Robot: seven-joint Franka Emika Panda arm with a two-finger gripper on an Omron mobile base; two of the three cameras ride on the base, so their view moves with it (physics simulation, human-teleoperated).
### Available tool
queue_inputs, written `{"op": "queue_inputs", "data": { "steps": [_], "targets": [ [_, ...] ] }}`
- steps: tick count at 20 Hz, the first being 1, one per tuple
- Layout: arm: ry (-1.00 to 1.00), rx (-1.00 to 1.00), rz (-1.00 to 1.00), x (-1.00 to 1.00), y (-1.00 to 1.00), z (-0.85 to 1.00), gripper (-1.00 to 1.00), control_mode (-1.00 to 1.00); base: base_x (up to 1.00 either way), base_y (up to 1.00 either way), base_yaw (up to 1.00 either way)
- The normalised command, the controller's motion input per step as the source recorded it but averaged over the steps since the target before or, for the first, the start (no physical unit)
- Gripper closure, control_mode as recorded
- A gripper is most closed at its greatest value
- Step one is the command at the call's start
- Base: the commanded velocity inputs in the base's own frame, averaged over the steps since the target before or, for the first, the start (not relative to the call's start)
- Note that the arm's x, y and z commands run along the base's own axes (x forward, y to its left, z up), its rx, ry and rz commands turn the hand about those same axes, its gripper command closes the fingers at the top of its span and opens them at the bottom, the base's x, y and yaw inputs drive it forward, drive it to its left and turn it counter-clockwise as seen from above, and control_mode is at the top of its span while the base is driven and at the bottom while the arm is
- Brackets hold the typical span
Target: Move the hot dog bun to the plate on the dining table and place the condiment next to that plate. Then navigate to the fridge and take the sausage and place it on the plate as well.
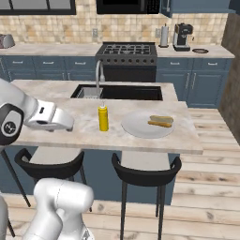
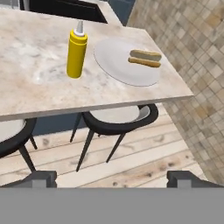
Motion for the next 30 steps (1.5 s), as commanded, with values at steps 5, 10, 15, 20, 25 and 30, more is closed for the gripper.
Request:
{"op": "queue_inputs", "data": {
  "steps": [5, 10, 15, 20, 25, 30],
  "targets": [
    [0.1, 0.0, 0.05, -0.01, 0.13, -0.14, -1.0, -1.0, 0.0, 0.0, 0.0],
    [0.0, 0.0, 0.0, 0.0, 0.0, 0.0, -1.0, 1.0, -0.26, 0.59, 0.48],
    [0.0, 0.0, 0.0, 0.0, 0.0, 0.0, -1.0, 1.0, -0.18, 0.71, 0.73],
    [0.0, 0.0, 0.0, 0.0, 0.0, 0.0, -1.0, 1.0, -0.18, 0.59, 0.81],
    [0.0, 0.0, 0.0, 0.0, 0.0, 0.0, -1.0, 1.0, -0.21, 0.51, 0.79],
    [0.0, 0.0, 0.0, 0.0, 0.0, 0.0, -1.0, 1.0, -0.1, 0.59, 0.77]
  ]
}}
